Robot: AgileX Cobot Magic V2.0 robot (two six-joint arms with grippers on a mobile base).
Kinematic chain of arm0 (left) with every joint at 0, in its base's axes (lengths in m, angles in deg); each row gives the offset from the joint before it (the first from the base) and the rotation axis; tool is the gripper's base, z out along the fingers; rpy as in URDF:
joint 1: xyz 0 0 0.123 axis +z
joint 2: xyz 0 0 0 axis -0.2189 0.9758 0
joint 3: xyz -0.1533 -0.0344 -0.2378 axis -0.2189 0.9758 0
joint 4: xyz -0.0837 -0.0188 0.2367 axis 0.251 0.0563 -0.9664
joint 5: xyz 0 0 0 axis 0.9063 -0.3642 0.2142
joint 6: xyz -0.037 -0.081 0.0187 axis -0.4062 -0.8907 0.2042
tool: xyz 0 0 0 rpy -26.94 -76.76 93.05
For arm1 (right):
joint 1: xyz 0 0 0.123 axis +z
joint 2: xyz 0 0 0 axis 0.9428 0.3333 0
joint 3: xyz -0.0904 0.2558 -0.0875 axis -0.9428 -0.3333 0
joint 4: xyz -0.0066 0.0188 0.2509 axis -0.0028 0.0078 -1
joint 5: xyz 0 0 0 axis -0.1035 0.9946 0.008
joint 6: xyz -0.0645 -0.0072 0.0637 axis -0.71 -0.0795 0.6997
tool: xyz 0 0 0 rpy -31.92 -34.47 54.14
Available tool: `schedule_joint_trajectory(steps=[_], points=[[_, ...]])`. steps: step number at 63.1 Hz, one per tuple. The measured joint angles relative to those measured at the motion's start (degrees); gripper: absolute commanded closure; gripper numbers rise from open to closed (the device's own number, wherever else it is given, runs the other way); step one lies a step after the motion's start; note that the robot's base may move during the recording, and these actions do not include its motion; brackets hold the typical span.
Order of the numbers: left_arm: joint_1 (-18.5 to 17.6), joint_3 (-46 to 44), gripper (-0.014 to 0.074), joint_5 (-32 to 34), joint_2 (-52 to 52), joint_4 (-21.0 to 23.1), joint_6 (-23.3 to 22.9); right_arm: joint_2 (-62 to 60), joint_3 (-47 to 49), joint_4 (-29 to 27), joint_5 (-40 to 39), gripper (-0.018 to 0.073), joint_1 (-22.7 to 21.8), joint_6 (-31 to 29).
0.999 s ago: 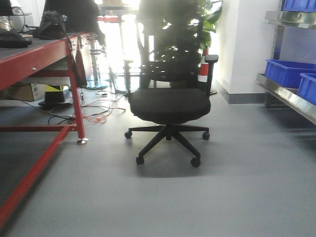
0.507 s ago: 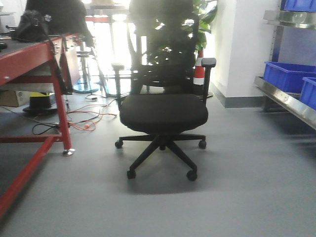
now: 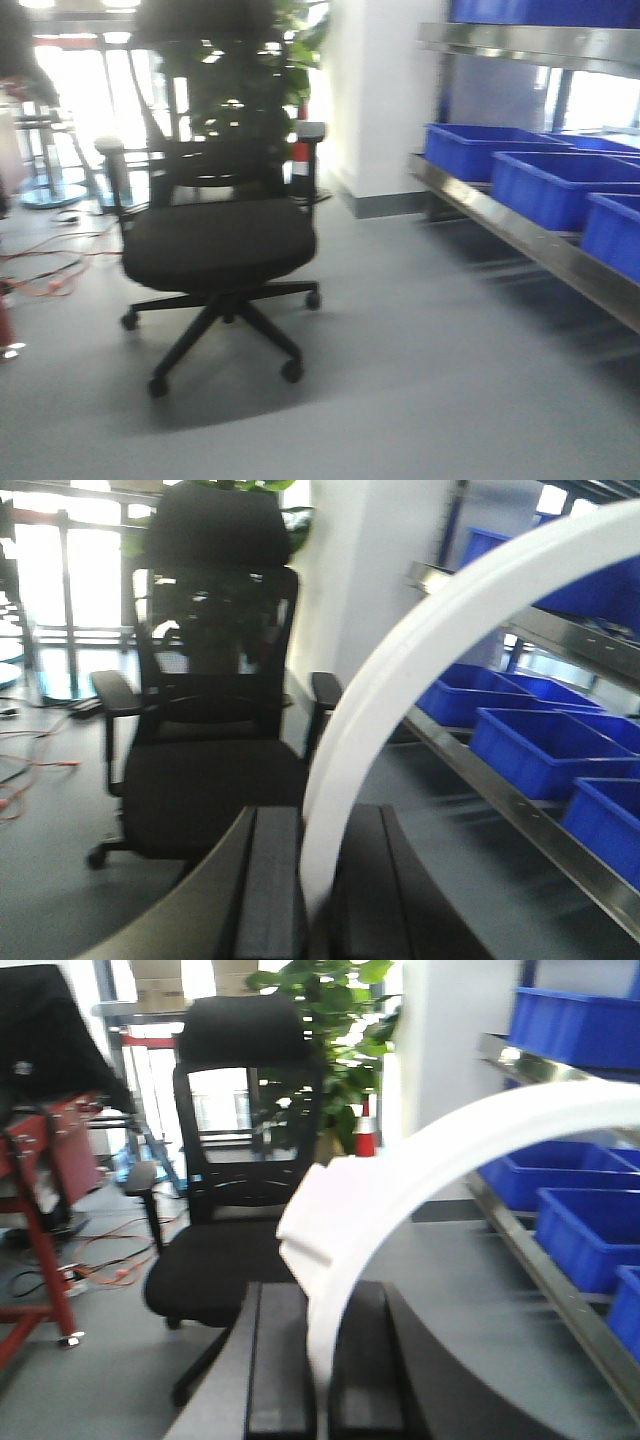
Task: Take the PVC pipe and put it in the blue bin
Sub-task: 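Turn the base toward the steel shelf of blue bins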
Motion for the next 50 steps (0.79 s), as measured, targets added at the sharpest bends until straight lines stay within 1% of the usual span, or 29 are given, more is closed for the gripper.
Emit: schedule_joint_trajectory(steps=[50], points=[[0.0, 0.0, 0.0708, 0.0, 0.0, 0.0, 0.0, 0.0, 0.0, 0.0, 0.0, 0.0727, 0.0, 0.0]])
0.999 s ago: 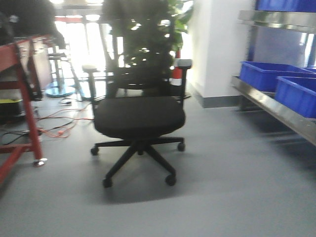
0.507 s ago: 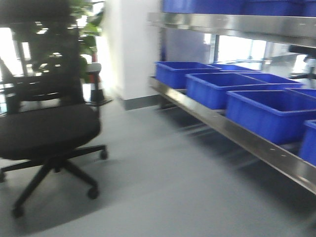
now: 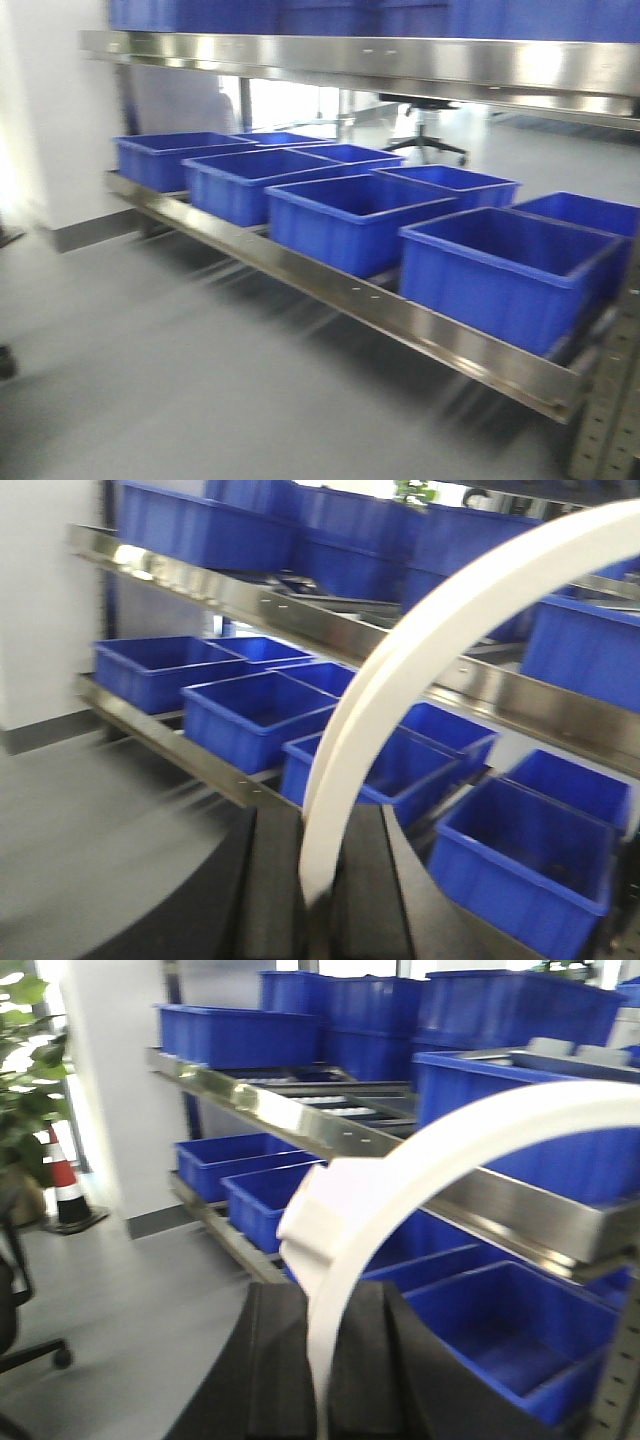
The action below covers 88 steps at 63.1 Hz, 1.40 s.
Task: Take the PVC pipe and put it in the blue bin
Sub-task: 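Turn the base toward the steel shelf of blue bins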
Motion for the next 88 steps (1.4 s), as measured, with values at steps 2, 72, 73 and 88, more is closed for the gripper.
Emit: schedule_joint_trajectory(steps=[2, 72, 73, 88], points=[[0.0, 0.0, 0.0708, 0.0, 0.0, 0.0, 0.0, 0.0, 0.0, 0.0, 0.0, 0.0727, 0.0, 0.0], [0.0, 0.0, 0.0708, 0.0, 0.0, 0.0, 0.0, 0.0, 0.0, 0.0, 0.0, 0.0727, 0.0, 0.0], [0.0, 0.0, 0.0708, 0.0, 0.0, 0.0, 0.0, 0.0, 0.0, 0.0, 0.0, 0.0727, 0.0, 0.0], [0.0, 0.0, 0.0708, 0.0, 0.0, 0.0, 0.0, 0.0, 0.0, 0.0, 0.0, 0.0727, 0.0, 0.0]])
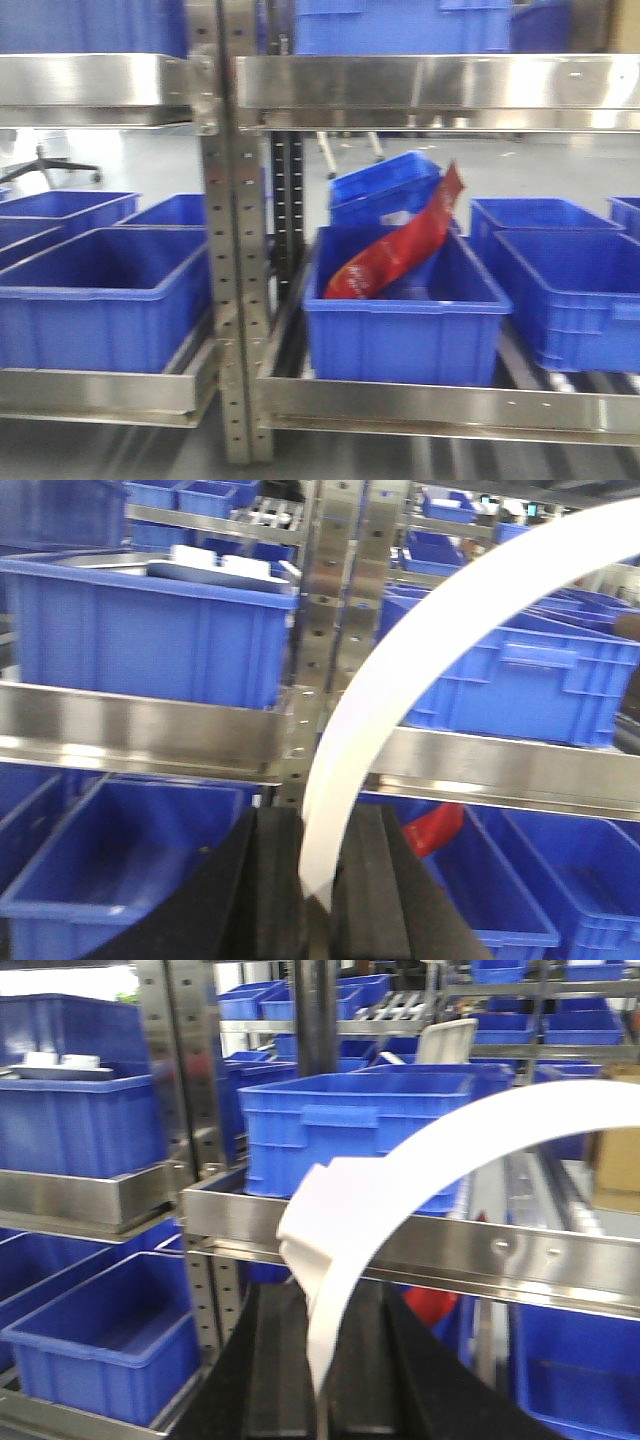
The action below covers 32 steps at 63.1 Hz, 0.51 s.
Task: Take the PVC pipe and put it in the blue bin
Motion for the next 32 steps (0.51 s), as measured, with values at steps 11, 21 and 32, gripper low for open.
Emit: schedule_joint_trajectory(steps=[11, 21, 32], points=[[0.0, 0.0, 0.0708, 0.0, 0.0, 0.0, 0.0, 0.0, 0.0, 0.0, 0.0, 0.0727, 0.0, 0.0], [0.0, 0.0, 0.0708, 0.0, 0.0, 0.0, 0.0, 0.0, 0.0, 0.0, 0.0, 0.0727, 0.0, 0.0], [0.0, 0.0, 0.0708, 0.0, 0.0, 0.0, 0.0, 0.0, 0.0, 0.0, 0.0, 0.0727, 0.0, 0.0]])
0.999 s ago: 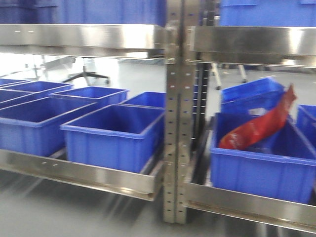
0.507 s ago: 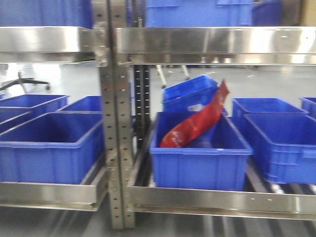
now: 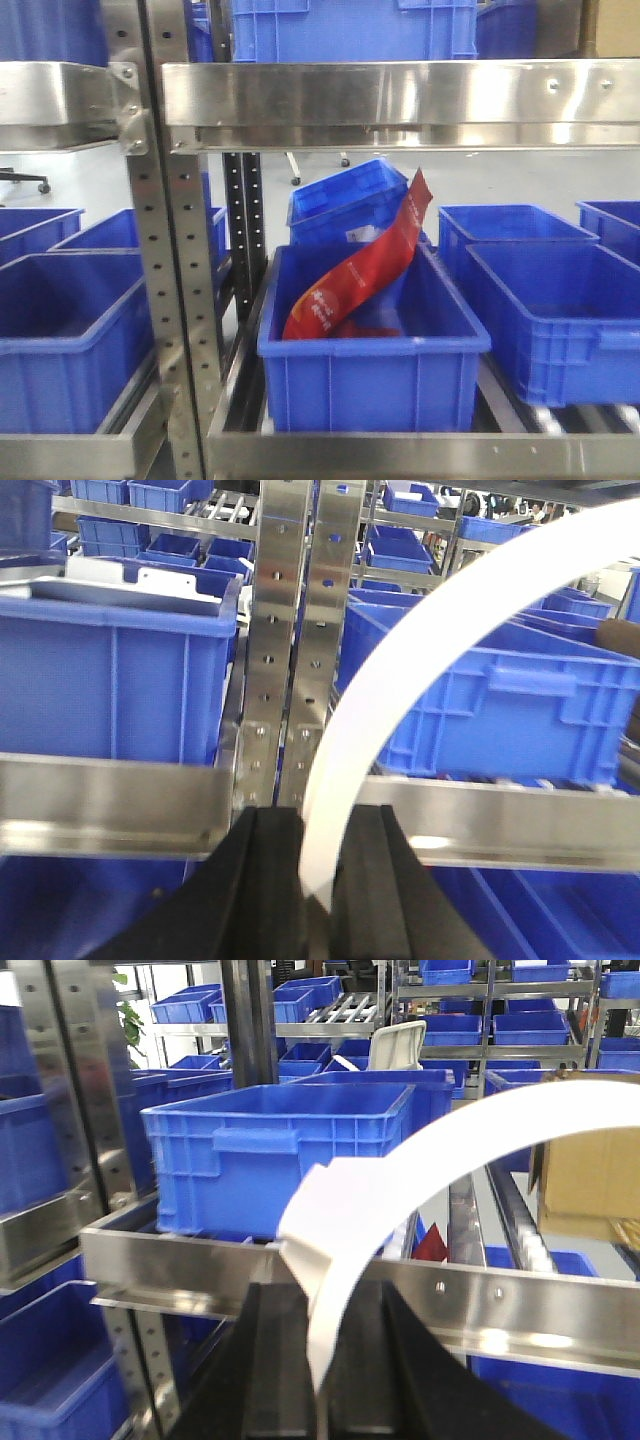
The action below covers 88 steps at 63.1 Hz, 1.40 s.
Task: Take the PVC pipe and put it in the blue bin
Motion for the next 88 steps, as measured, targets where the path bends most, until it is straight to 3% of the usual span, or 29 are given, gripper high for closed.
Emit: schedule_joint_trajectory(steps=[88], points=[[0.0, 0.0, 0.0708, 0.0, 0.0, 0.0, 0.0, 0.0, 0.0, 0.0, 0.0, 0.0727, 0.0, 0.0]])
